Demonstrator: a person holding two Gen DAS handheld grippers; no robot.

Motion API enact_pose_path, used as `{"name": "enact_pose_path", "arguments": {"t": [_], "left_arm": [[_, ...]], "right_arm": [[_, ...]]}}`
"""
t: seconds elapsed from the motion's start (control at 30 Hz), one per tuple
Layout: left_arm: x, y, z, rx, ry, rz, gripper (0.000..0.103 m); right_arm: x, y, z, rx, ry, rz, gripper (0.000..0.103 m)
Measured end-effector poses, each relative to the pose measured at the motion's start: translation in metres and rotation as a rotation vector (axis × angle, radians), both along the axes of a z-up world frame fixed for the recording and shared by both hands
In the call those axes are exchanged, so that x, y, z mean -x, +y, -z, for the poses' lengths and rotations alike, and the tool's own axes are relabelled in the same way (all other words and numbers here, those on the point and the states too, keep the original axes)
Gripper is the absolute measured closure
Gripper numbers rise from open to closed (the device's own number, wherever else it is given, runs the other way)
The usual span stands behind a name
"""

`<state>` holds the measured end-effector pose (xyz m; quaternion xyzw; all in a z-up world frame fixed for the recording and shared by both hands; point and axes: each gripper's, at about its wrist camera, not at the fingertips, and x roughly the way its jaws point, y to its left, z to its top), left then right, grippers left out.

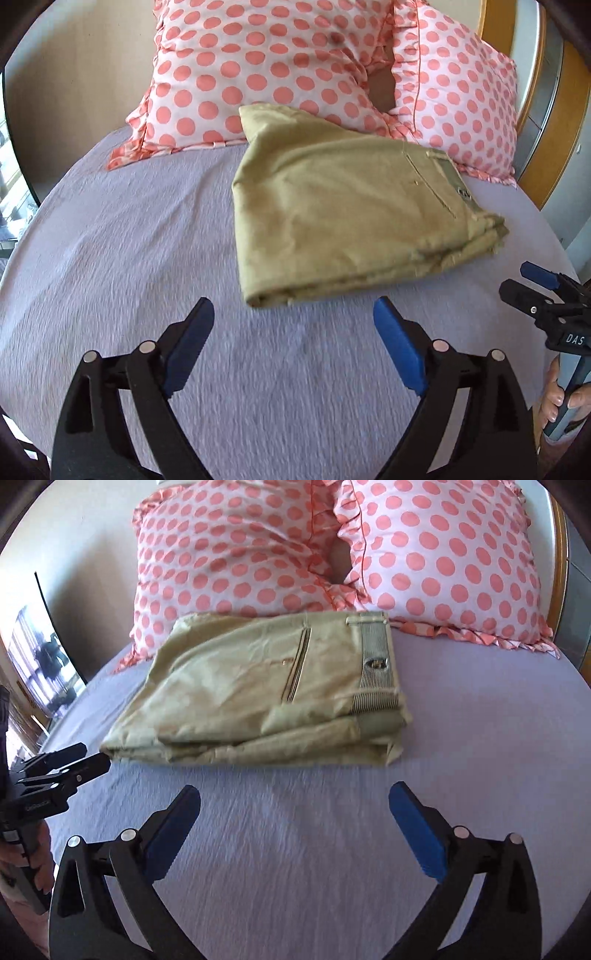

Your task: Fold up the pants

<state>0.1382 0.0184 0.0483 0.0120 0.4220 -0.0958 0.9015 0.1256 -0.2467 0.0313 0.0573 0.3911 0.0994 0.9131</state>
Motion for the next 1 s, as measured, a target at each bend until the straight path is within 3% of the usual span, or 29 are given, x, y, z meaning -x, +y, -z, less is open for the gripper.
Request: {"name": "enact_pose_path", "arguments": {"t": [0.1, 0.23, 0.33, 0.4, 1.0], "left_arm": [[0.011, -0.011, 0.014, -0.073, 0.016, -0.005, 0.015], [0.014, -0.012, 0.021, -0.050, 0.028, -0.008, 0.012], [0.014, -0.011, 0.025, -0.060, 0.022, -0.022, 0.002], [0.016, -0.015, 0.028, -0.092, 0.000, -0.024, 0.002], [0.018, -0.012, 0.027, -0.077, -0.024, -0.025, 0.002]], "right_arm": [[0.006, 0.012, 0.015, 0.036, 0.039, 0.010, 0.001], [0.006, 0.018, 0.021, 0.066, 0.056, 0.039, 0.001], [0.009, 0.023, 0.023, 0.100, 0.048, 0.050, 0.001], [0.008, 0.028, 0.025, 0.141, 0.050, 0.052, 0.001], [0.008, 0.028, 0.025, 0.137, 0.044, 0.068, 0.001]]}}
